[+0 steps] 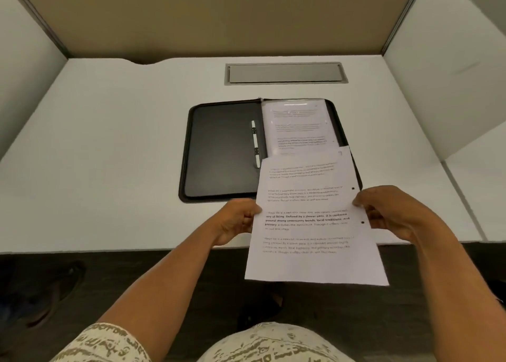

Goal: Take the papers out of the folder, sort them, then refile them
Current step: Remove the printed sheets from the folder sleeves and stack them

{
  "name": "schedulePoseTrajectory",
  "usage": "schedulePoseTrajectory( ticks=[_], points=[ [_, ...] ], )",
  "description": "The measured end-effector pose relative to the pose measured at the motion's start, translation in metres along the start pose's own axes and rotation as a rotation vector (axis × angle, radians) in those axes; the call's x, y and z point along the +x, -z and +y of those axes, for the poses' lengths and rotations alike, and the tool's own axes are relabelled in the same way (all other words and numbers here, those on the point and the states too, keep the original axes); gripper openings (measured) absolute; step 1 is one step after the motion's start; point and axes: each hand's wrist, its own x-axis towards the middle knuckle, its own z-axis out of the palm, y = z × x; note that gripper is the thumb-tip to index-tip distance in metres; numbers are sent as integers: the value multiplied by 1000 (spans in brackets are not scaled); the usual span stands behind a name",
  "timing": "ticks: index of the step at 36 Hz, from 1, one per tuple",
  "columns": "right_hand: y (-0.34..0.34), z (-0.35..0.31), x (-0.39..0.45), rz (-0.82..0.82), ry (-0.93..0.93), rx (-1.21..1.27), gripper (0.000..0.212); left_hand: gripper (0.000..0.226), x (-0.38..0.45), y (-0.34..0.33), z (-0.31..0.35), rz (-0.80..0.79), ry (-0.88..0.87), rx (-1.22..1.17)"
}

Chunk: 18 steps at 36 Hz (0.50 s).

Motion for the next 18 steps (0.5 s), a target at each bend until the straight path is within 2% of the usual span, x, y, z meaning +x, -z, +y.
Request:
schedulePoseTrajectory(
  ticks=[3, 8, 14, 18],
  points=[
    [-2, -18, 16, -14, 28, 5, 12, 27, 7, 7, 13, 59, -18, -6],
    [-17, -38, 48, -60, 79, 73, 16, 21, 17, 21, 33, 198, -58, -19],
    [-50, -53, 82, -179, 131, 208, 16, 16, 22, 43, 54, 471, -99, -42],
    [-83, -51, 100, -149, 144, 147, 12, 18, 17, 63, 57, 592, -74, -63]
  ],
)
